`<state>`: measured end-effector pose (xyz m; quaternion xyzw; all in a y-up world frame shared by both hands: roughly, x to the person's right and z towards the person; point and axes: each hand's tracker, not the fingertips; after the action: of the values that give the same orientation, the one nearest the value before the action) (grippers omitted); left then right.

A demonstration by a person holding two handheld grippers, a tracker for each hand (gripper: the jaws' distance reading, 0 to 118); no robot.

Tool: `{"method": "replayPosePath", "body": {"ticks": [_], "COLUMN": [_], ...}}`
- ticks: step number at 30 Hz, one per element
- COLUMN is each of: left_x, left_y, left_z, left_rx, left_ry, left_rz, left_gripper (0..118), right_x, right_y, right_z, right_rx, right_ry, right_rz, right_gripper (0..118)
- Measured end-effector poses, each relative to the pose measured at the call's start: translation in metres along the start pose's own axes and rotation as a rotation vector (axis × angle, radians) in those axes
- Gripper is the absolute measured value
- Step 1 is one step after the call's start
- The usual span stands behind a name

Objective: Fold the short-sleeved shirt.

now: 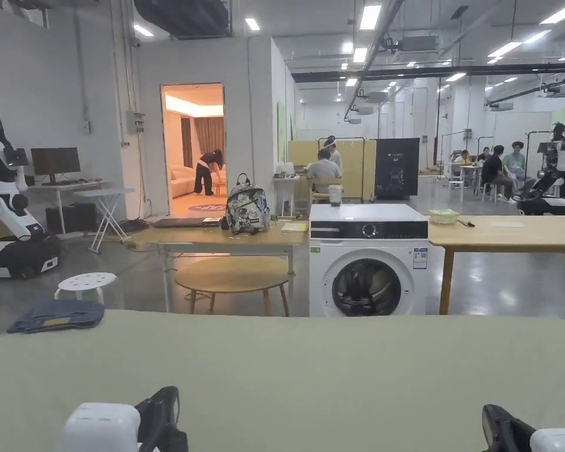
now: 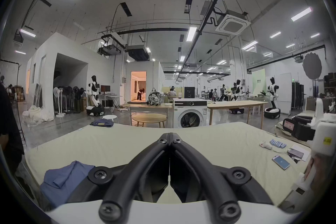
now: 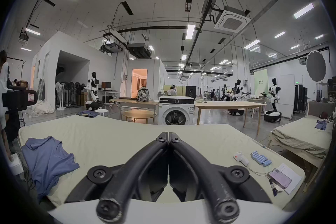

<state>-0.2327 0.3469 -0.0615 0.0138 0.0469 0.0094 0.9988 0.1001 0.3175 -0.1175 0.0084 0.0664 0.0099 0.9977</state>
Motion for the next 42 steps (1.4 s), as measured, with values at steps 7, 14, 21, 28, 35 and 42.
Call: {"method": "replayPosePath", "body": {"ticks": [7, 14, 21, 28, 35, 42], "left_x": [-0.0032, -0.005, -0.0052, -0.0052, -0.0072, -0.0072], "left_y": [-0.0028, -0.0046, -0.0065, -0.0082, -0.0088, -0.0096], "left_z": [-0.0011, 0.0024, 0.0009, -0.0004, 0.0001, -0.0004], "left_rx": [-0.007, 0.008, -0.006, -0.014, -0.01, -0.02], "left_ry": [-0.005, -0.021, -0.023, -0.016, -0.012, 0.002], "left_rz": [0.04, 0.042, 0.048, 0.045, 0.051, 0.031], "left_gripper": [0, 0, 0, 0, 0, 0], "right_x": [-0.0017, 0.0009, 0.0019, 0.0026, 0.0036, 0.0064], "right_y": [0.0006, -0.0018, -0.0027, -0.0037, -0.0048, -0.0047], "right_z": [-0.0003, -0.0015, 0.0003, -0.0002, -0.0006, 0.0007], "right_rx": [-0.01, -0.016, -0.026, -0.028, -0.032, -0.035], "right_ry": [-0.018, -0.023, -0.019, -0.023, -0.02, -0.034], "right_rz": [0.036, 0.017, 0.017, 0.023, 0.013, 0.008], "right_gripper": [0, 0, 0, 0, 0, 0]}}
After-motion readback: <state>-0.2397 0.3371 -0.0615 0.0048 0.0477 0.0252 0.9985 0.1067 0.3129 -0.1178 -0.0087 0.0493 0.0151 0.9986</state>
